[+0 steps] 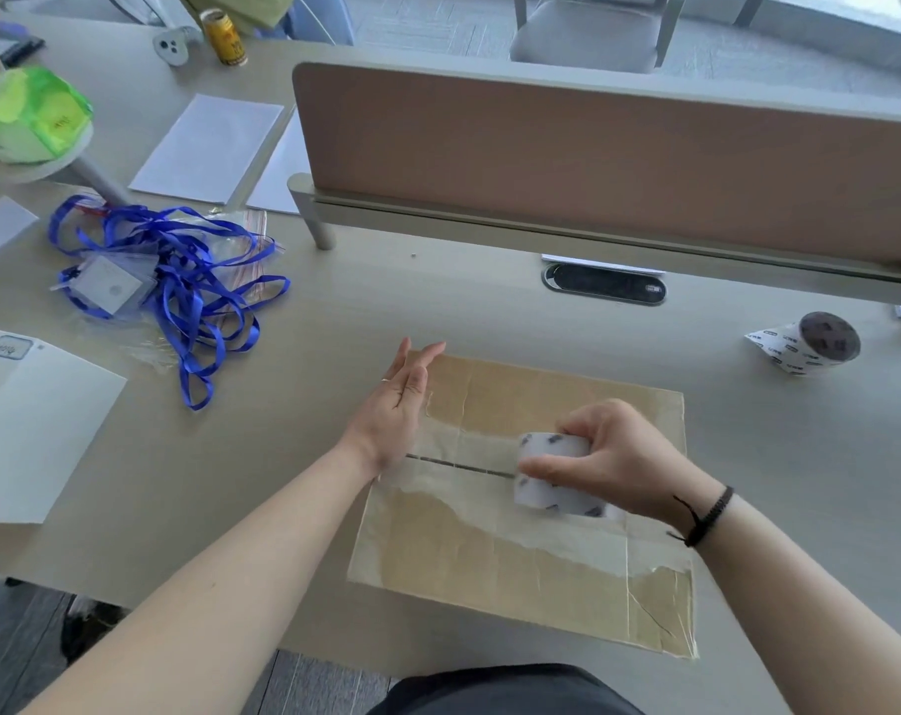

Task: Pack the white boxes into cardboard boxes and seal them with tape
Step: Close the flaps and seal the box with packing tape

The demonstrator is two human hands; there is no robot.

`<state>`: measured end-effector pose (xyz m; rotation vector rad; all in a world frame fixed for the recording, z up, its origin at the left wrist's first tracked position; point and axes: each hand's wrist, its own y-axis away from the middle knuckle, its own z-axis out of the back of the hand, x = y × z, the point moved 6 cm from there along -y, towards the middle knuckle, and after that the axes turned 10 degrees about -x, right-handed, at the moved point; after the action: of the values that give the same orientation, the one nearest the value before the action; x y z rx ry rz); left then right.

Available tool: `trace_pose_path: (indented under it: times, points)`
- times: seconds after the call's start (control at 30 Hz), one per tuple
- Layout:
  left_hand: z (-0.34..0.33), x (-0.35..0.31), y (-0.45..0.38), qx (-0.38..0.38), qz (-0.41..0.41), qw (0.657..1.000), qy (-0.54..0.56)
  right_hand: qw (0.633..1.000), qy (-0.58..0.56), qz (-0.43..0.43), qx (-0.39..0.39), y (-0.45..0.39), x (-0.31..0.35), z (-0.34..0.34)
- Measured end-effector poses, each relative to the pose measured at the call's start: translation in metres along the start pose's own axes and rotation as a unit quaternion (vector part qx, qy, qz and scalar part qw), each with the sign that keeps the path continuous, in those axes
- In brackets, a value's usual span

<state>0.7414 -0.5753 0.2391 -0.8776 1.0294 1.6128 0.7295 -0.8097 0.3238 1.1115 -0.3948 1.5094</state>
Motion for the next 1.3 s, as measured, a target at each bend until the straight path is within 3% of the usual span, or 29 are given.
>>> trace_pose_path:
  times: [0.1, 0.2, 0.37, 0.73, 0.93, 1.07, 1.17, 1.3]
  points:
    - [0.000, -0.001, 0.000, 0.002, -0.002, 1.000, 0.005, 0.998, 0.024, -0.001, -0.052, 0.006, -0.014, 0.017]
    - [-0.001, -0.003, 0.002, 0.004, 0.000, 1.000, 0.020, 1.000, 0.015, 0.000, -0.022, 0.010, -0.011, 0.017]
    - [-0.002, -0.010, 0.005, 0.001, 0.009, 1.000, 0.021, 0.991, -0.131, -0.004, 0.009, 0.014, -0.002, 0.034]
    - [-0.002, -0.012, 0.007, -0.003, 0.024, 1.000, 0.019, 0.961, -0.257, 0.017, 0.100, 0.021, -0.003, 0.031]
    - [-0.001, -0.013, 0.007, 0.015, 0.053, 0.998, 0.003, 0.967, -0.242, 0.015, 0.085, 0.020, 0.005, 0.036]
    - [0.004, -0.008, 0.015, -0.057, 0.100, 0.993, -0.009, 0.975, -0.215, 0.006, 0.059, 0.021, 0.009, 0.036]
    - [0.006, 0.007, 0.024, -0.137, 0.183, 0.972, -0.059, 0.977, -0.210, -0.003, 0.047, 0.021, 0.010, 0.036]
    - [0.006, 0.015, 0.025, -0.153, 0.220, 0.951, -0.151, 0.988, -0.157, 0.000, 0.007, 0.019, 0.011, 0.035]
